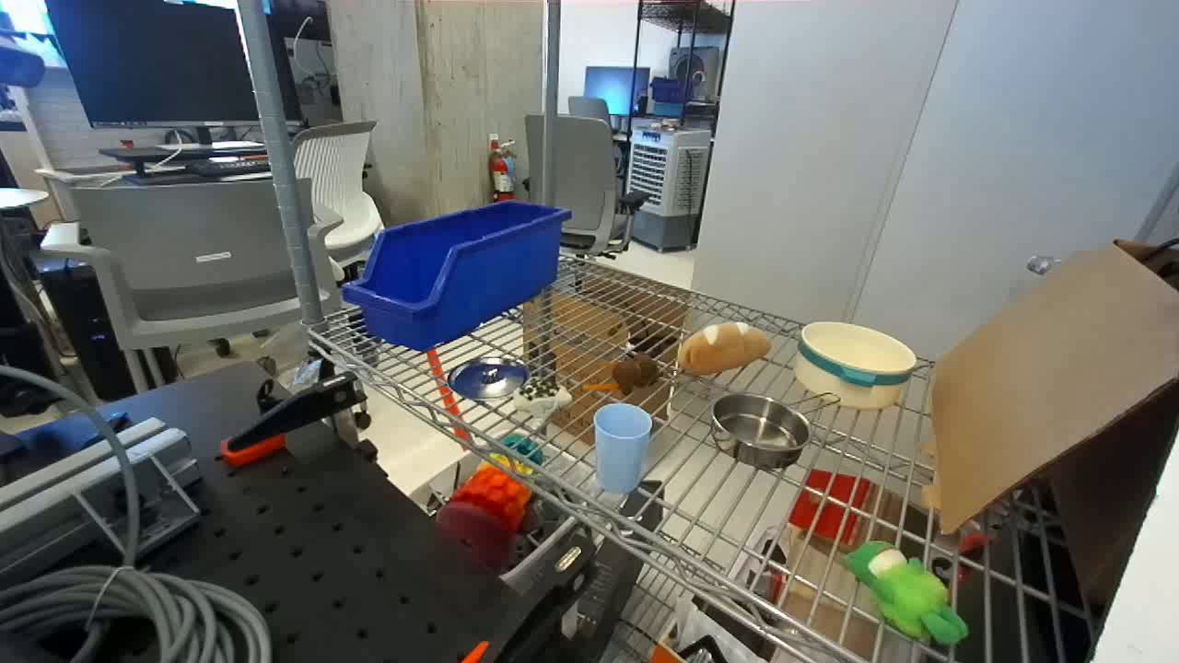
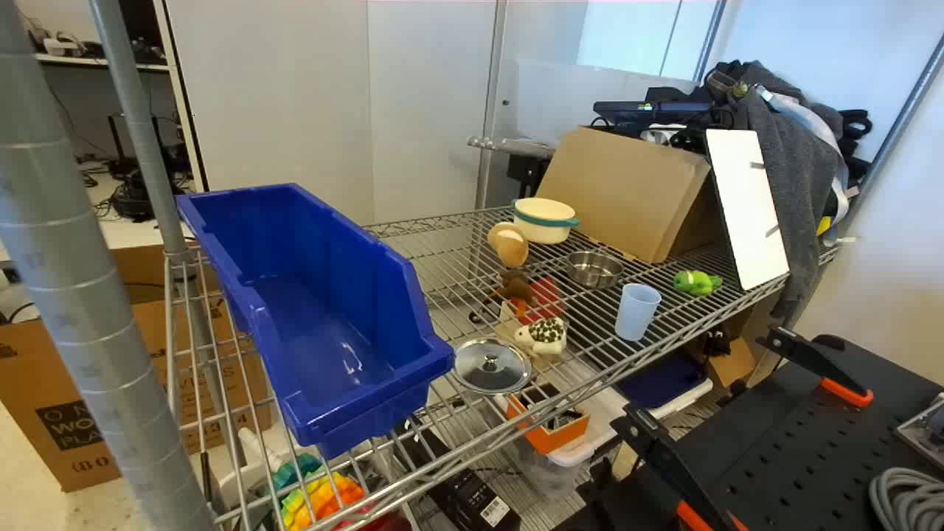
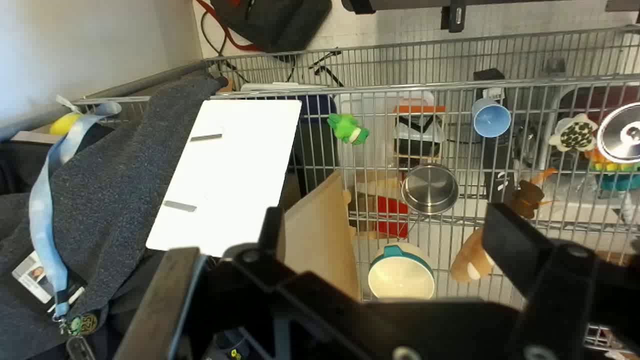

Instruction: Put the green toy in the dish

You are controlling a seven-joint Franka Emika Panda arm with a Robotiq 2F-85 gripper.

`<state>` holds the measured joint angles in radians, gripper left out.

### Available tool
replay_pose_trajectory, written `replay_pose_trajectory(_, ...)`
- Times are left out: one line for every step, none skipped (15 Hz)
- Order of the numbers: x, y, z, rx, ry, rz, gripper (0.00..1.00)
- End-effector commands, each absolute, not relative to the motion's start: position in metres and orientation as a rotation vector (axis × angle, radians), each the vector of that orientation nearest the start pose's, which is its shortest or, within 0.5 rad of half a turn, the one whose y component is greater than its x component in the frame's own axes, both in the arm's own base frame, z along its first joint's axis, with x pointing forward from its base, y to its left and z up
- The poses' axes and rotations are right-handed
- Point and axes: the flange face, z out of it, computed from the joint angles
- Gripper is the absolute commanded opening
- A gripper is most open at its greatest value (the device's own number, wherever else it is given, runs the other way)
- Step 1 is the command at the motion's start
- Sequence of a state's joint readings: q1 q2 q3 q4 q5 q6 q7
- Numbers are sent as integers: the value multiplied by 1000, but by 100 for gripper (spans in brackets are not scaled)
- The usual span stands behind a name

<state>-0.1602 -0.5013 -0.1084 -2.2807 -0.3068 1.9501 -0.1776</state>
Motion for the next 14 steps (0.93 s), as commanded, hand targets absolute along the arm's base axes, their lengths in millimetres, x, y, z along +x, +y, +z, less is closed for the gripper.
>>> replay_pose_trajectory(398, -137, 563, -3409, -12, -198, 100)
replay_pose_trajectory(398, -137, 564, -3409, -12, -203, 100)
replay_pose_trajectory(398, -137, 565, -3409, -11, -205, 100)
replay_pose_trajectory(398, -137, 565, -3409, -11, -206, 100)
replay_pose_trajectory(398, -137, 565, -3409, -11, -206, 100)
replay_pose_trajectory(398, -137, 565, -3409, -11, -206, 100)
replay_pose_trajectory(398, -137, 565, -3409, -11, -206, 100)
replay_pose_trajectory(398, -137, 565, -3409, -11, -206, 100)
replay_pose_trajectory(398, -137, 565, -3409, -11, -206, 100)
replay_pose_trajectory(398, -137, 565, -3409, -11, -206, 100)
replay_pose_trajectory(398, -137, 565, -3409, -11, -206, 100)
replay_pose_trajectory(398, -137, 565, -3409, -11, -206, 100)
replay_pose_trajectory(403, -137, 564, -3413, 3, -223, 100)
replay_pose_trajectory(411, -140, 557, -3430, -12, -188, 100)
